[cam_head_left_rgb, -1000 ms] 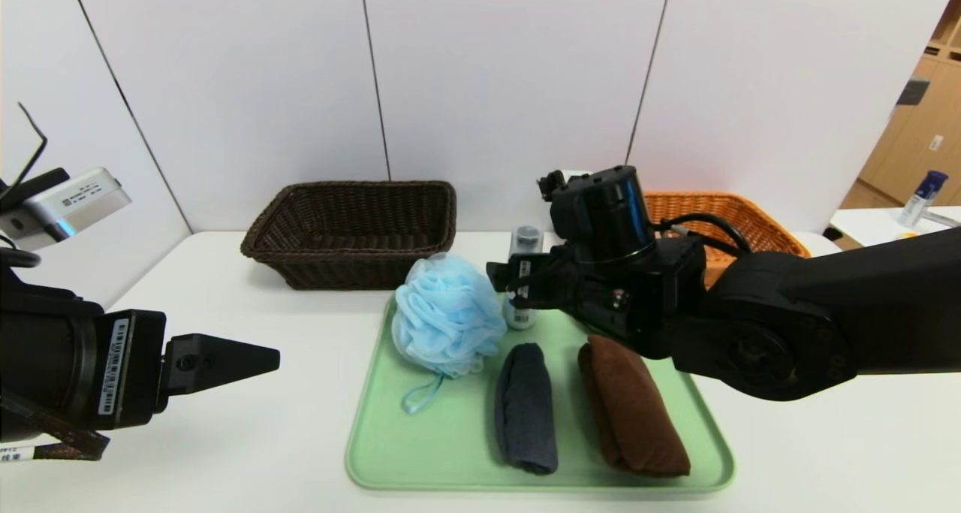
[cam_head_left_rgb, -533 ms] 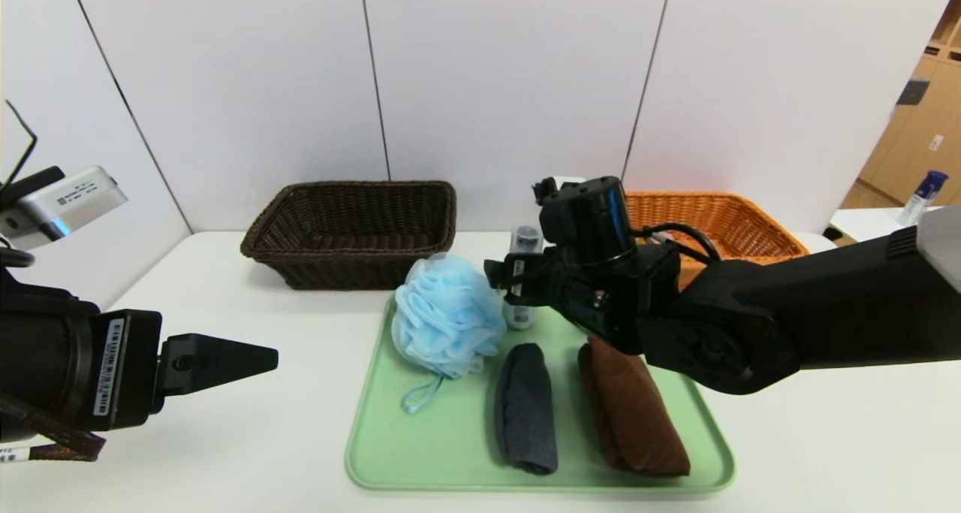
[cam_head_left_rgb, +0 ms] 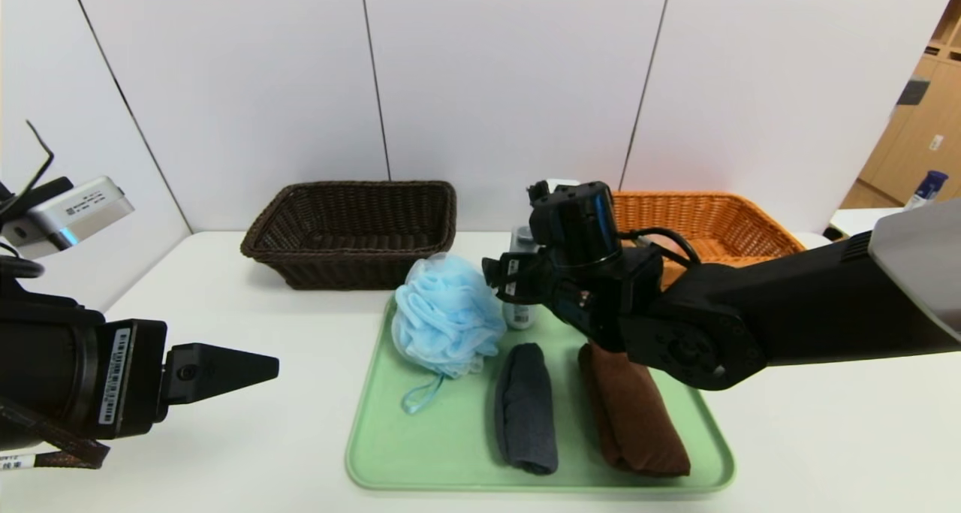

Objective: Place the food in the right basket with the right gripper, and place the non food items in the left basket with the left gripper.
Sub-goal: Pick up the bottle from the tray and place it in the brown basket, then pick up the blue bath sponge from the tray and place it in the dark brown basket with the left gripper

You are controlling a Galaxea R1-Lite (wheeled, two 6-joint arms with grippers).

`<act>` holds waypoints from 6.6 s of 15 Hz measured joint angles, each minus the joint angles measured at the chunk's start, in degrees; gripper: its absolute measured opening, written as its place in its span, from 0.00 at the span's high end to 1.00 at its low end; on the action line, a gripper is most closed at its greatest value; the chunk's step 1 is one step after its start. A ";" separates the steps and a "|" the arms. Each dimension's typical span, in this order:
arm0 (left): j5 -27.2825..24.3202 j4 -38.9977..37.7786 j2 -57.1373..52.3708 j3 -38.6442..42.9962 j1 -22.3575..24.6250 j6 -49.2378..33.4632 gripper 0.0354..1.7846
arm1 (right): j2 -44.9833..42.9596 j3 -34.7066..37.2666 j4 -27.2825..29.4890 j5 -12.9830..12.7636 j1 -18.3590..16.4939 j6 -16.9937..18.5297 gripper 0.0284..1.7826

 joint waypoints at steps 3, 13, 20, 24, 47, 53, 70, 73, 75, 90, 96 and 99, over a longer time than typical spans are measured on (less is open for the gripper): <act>-0.01 0.05 -0.06 0.29 -0.02 -0.10 0.06 | 0.79 -0.41 -0.05 -0.29 -0.05 0.06 0.05; 0.00 0.16 -1.07 1.35 -0.02 -0.10 0.06 | 3.13 -0.52 -3.41 -0.61 -0.35 -0.06 0.27; -0.01 0.16 -1.74 2.29 -0.02 -0.02 0.06 | 3.11 -0.44 -3.39 -0.02 -0.27 0.26 0.73; 0.00 0.21 -2.17 3.04 0.00 -0.02 0.06 | 1.01 -0.27 -3.19 -0.02 -0.27 0.28 0.73; 2.01 -0.54 -0.94 3.15 0.02 0.78 0.06 | 13.91 -40.48 2.57 16.65 0.46 -9.87 0.73; 2.01 -0.09 0.00 3.02 -0.04 0.89 0.06 | 22.15 -41.31 -11.92 16.87 0.55 -11.43 0.73; 1.97 -0.04 0.39 3.08 -0.06 2.49 0.06 | 26.69 -41.29 -13.62 16.82 0.22 -11.58 0.39; 2.01 -0.20 0.11 2.91 -0.06 2.54 0.06 | 25.33 -41.29 -13.41 16.54 0.17 -11.61 0.28; 2.08 -0.48 0.13 1.93 -0.04 2.54 0.06 | 23.21 -41.25 -13.09 16.29 -0.24 -11.61 0.22; 1.87 8.68 31.62 -35.80 -4.36 0.17 0.06 | -17.09 -27.76 63.01 17.12 -18.12 -4.94 0.07; 2.39 10.30 44.87 -43.50 -6.01 0.10 0.06 | -27.36 -17.05 64.46 19.21 -33.24 -9.42 0.05; 7.11 10.11 49.59 -45.07 -6.05 0.20 0.06 | -30.46 -13.40 64.42 20.30 -36.16 -9.75 0.05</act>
